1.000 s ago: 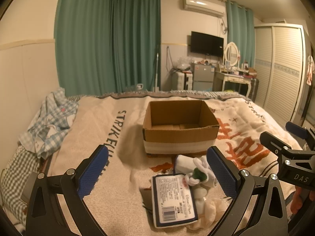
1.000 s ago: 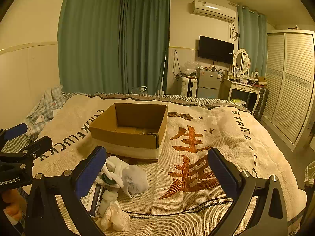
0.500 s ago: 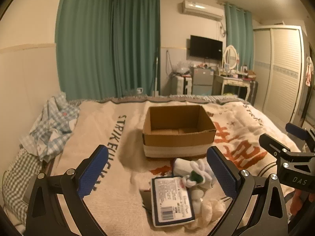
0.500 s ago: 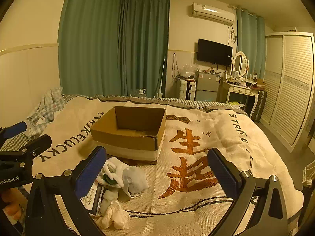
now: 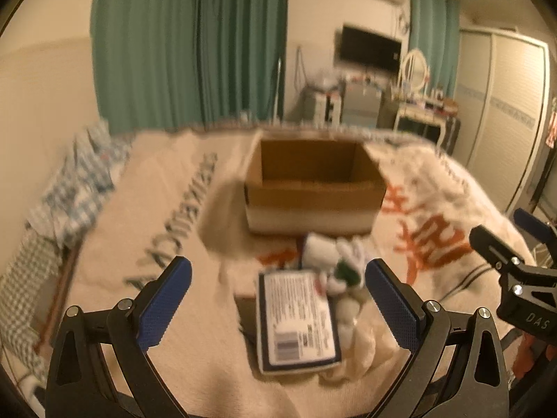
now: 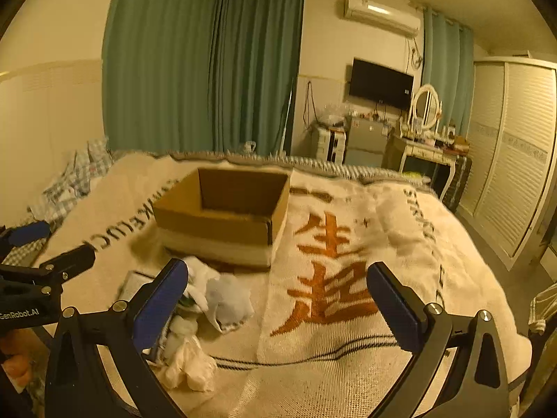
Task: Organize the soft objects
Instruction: 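Grasp the white barcode tissue pack with left while right grasps the white plush toy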
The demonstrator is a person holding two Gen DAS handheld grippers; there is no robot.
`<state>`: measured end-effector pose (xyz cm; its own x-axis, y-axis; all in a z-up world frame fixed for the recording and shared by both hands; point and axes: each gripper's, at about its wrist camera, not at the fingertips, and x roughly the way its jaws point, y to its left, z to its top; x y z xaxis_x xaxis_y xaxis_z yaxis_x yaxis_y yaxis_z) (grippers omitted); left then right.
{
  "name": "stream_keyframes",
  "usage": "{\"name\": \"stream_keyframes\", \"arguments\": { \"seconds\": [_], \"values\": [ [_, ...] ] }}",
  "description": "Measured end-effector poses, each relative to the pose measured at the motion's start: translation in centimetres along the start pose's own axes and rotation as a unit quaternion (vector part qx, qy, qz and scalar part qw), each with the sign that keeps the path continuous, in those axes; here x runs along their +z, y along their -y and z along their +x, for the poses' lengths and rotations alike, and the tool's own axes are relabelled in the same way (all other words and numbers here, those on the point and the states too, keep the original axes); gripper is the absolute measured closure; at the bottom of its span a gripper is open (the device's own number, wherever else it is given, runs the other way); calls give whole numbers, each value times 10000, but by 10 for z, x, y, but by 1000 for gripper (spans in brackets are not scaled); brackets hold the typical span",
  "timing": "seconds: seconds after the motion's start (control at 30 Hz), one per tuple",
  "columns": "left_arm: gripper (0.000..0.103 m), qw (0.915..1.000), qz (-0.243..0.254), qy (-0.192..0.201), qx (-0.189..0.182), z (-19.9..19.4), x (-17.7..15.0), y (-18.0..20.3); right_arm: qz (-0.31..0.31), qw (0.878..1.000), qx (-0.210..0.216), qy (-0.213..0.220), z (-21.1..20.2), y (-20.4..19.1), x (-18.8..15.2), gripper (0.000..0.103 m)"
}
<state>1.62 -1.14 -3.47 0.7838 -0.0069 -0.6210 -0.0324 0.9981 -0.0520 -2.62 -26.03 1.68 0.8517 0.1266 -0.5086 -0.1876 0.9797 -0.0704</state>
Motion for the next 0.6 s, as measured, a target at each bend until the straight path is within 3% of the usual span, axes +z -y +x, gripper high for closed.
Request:
{"name": "stream_keyframes", "arguments": {
  "seconds": [0.3, 0.53, 0.6],
  "values": [
    [2, 9902, 20, -1388, -122, 79, -36, 17, 191, 9963, 249, -801, 62, 6, -30, 0],
    [3, 9847, 53, -1726, -221, 102, -42, 16, 82, 9940, 326, -1045, 86, -4, -38, 0],
    [12, 9843, 85, -1741, -288, 104, -42, 15, 49, 9934, 327, -1097, 88, -7, -38, 0]
  ]
}}
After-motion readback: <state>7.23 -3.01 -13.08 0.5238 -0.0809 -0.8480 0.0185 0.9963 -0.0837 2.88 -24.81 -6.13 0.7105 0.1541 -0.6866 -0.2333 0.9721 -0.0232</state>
